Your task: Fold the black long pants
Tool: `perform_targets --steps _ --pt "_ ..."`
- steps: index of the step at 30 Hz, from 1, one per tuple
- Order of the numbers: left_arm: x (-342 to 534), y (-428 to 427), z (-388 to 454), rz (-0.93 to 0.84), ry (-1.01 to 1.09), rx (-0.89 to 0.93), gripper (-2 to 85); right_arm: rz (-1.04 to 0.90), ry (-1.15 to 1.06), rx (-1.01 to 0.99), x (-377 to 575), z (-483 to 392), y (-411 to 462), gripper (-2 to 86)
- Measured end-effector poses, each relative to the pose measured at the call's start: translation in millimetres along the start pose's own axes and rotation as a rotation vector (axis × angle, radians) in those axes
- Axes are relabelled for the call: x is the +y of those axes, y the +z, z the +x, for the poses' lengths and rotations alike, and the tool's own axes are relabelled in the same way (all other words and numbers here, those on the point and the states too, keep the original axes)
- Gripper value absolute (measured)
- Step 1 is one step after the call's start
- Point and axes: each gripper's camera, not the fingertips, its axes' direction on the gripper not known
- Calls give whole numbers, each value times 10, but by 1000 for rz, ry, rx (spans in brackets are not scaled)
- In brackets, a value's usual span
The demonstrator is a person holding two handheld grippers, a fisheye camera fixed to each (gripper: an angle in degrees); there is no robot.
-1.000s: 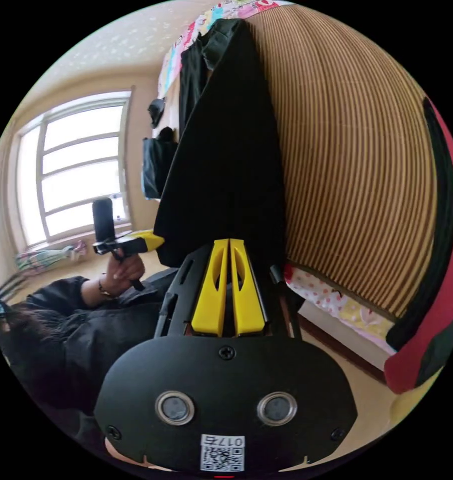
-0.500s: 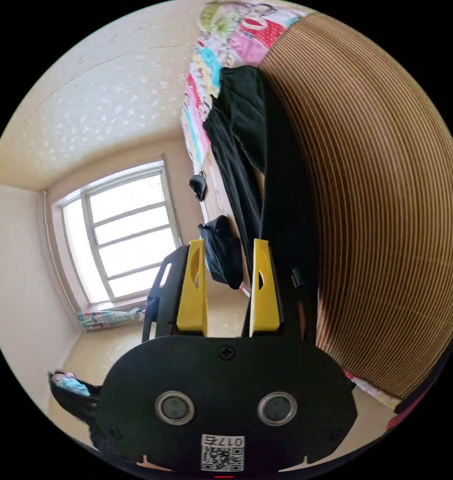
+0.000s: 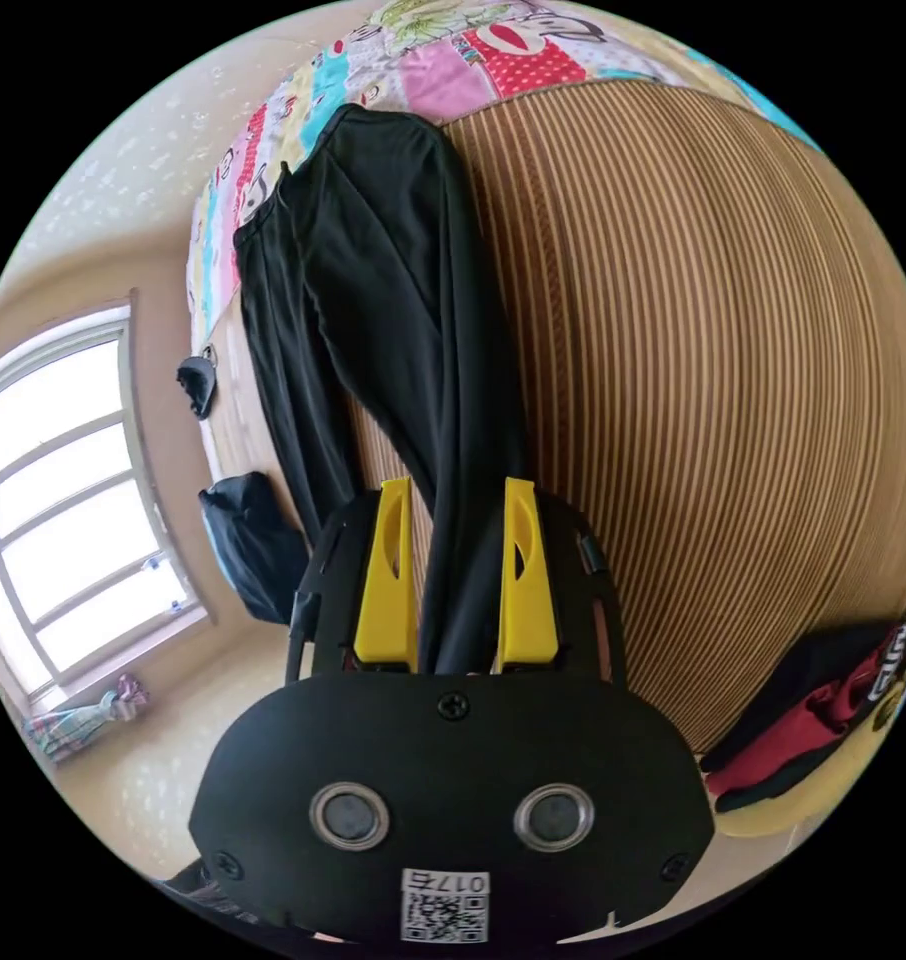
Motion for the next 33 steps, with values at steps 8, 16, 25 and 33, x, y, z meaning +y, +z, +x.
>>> perform_targets --steps 8,16,25,33 --pt "127 -365 -408 -7 2 145 -2 21 -105 263 -245 -806 12 130" --pt "262 -856 -783 45 -70 256 0 332 -207 559 200 -1905 -148 22" --pt "801 -1711 -1409 324 -322 272 1 381 -609 616 514 -4153 554 19" --pt "1036 -2247 -1961 280 -571 -60 5 122 -628 421 586 -4348 1453 19"
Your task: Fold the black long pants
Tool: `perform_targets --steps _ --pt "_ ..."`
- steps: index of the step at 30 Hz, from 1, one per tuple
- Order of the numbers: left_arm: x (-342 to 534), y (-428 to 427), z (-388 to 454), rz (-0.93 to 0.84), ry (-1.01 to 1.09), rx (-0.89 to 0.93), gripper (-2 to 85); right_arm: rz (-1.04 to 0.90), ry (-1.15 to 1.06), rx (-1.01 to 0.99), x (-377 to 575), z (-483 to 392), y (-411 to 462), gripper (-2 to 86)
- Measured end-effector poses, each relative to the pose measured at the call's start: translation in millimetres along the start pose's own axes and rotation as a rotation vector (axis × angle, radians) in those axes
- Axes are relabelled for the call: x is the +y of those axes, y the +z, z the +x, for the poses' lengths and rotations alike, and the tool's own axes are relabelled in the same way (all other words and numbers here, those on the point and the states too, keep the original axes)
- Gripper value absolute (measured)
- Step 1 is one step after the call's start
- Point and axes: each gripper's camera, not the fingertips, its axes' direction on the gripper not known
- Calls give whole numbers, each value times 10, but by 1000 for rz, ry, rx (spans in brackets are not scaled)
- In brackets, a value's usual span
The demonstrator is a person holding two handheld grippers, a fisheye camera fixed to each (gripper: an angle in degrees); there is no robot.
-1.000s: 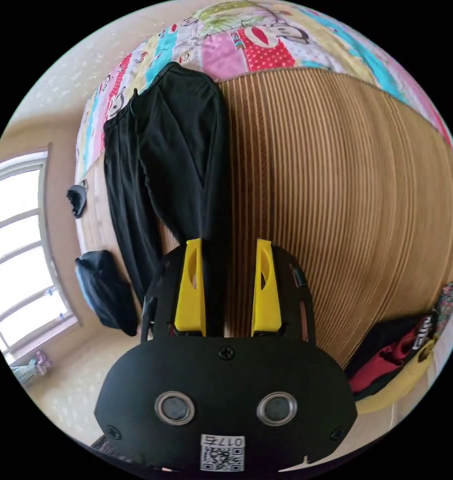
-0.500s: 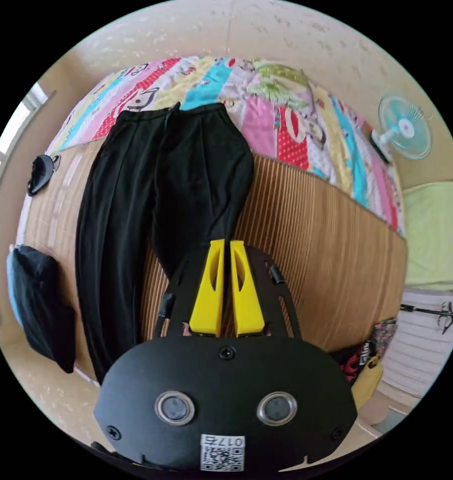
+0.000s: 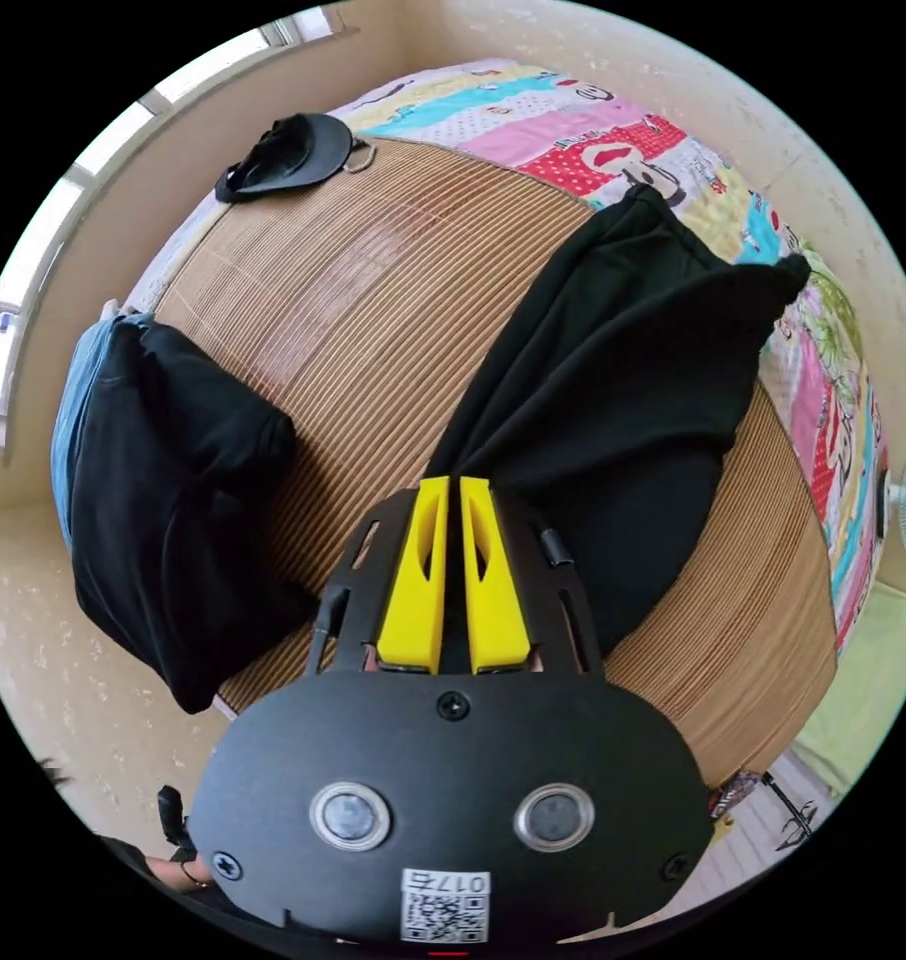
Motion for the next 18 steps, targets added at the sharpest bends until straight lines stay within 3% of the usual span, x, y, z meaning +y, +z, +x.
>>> perform_targets --steps 5,9,13,18 --pt "-197 -198 -21 -49 -24 -84 18 80 72 -114 814 337 -141 17" --pt "-374 -312 216 -87 50 -325 45 59 179 -109 1747 773 -230 38" --pt "-464 -596 643 97 209 -439 90 -14 345 -247 2522 1130 -64 75" --pt "-859 -691 1196 200 446 -398 100 -39 418 -411 2881 1051 92 93"
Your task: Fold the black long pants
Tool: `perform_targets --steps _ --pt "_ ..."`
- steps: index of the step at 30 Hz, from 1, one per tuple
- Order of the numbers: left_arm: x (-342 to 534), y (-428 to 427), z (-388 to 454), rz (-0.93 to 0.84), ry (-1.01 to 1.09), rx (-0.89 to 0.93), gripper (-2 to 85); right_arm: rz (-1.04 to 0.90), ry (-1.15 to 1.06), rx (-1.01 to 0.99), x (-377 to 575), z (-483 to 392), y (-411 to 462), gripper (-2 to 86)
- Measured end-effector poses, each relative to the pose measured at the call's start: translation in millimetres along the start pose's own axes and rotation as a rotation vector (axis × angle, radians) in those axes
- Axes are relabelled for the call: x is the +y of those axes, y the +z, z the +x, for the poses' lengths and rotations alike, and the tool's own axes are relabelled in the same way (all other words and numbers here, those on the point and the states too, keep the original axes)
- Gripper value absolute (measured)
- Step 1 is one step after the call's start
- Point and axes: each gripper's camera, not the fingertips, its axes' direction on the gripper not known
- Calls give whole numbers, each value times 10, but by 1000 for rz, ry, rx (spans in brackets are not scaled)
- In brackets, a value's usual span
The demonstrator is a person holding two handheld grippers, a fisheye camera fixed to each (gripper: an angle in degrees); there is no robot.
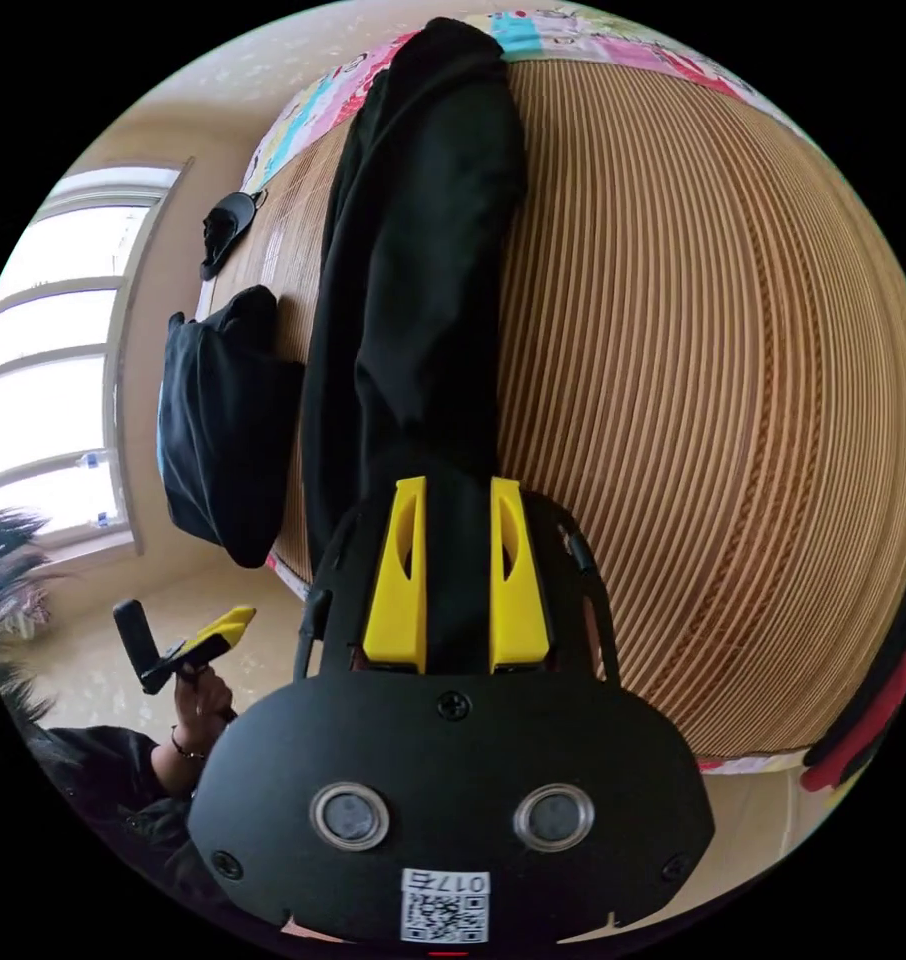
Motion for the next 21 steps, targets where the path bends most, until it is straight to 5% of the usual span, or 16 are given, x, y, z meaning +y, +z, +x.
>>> perform_targets --steps 8,13,21 --pt "-545 1011 53 -347 95 -73 66 -158 -28 163 268 -303 283 14" --pt "-66 1028 48 -294 44 -36 19 -278 -125 262 682 -301 373 11" --pt "-61 740 -103 -280 5 21 47 59 -124 159 -552 -478 -399 69"
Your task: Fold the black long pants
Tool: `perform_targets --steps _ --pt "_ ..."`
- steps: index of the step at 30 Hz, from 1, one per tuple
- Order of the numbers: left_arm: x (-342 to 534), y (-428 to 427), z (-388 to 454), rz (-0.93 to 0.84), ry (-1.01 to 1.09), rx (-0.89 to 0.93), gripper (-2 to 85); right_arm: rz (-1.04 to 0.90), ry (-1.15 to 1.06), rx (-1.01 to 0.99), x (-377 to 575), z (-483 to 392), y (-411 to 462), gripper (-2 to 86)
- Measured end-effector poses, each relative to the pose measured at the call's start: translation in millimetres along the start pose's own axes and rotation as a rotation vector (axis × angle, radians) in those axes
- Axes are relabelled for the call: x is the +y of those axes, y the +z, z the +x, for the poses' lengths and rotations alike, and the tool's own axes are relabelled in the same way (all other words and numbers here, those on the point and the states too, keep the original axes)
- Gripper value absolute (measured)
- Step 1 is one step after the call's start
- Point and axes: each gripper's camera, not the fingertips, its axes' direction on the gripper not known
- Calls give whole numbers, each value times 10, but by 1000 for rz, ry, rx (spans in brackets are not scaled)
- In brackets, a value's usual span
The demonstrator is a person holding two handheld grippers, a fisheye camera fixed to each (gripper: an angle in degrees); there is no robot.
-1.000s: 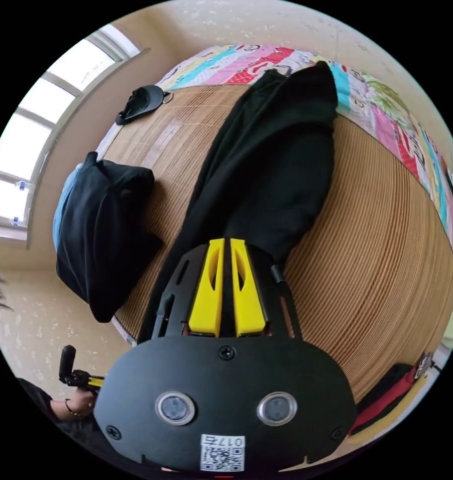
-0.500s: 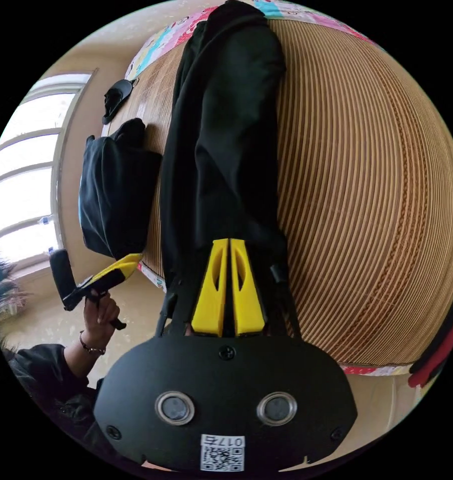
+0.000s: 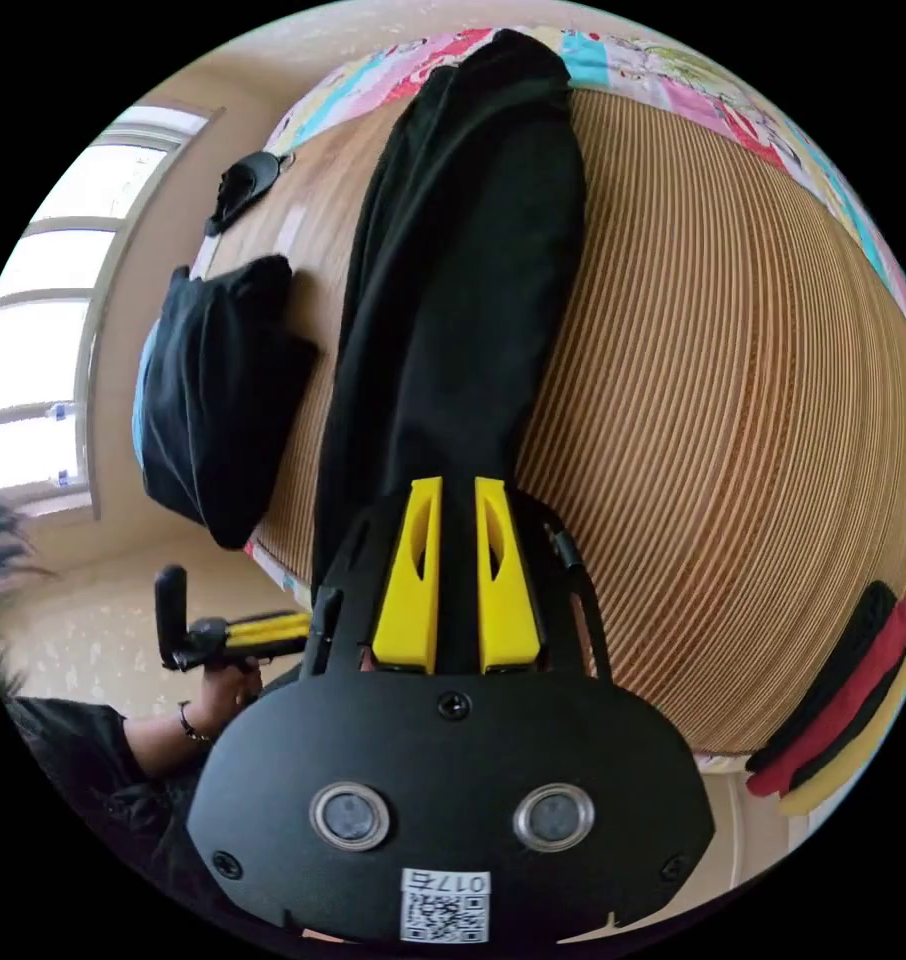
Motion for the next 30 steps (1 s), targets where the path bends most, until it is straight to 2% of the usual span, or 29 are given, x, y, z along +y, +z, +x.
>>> perform_targets --steps 3,6,10,14,16,20,22,24,26,30 --pt "-18 -113 -33 28 36 17 51 130 -64 -4 -956 -236 -145 82" --pt "-53 -150 -37 29 70 11 49 241 -115 73 -1819 -542 -211 93" --pt "-106 -115 -25 15 110 24 25 294 -34 201 -2695 -712 -117 119" --pt "-144 -120 -21 3 132 38 11 252 84 235 -3043 -587 140 95" --pt "-144 -165 -44 2 123 61 5 149 113 255 -3173 -520 406 51" --pt "-128 -228 -66 -7 125 114 1 240 116 263 -3197 -654 352 18" --pt "-114 -308 -56 -1 123 127 -1 377 80 230 -3118 -825 179 13" --pt "-106 -367 -34 4 124 139 -2 421 46 233 -3083 -901 160 11" --pt "-103 -370 -5 -12 133 146 0 356 -16 207 -3147 -873 288 10" --pt "-55 -279 15 -77 126 111 10 67 -174 -48 -3326 -568 606 9"
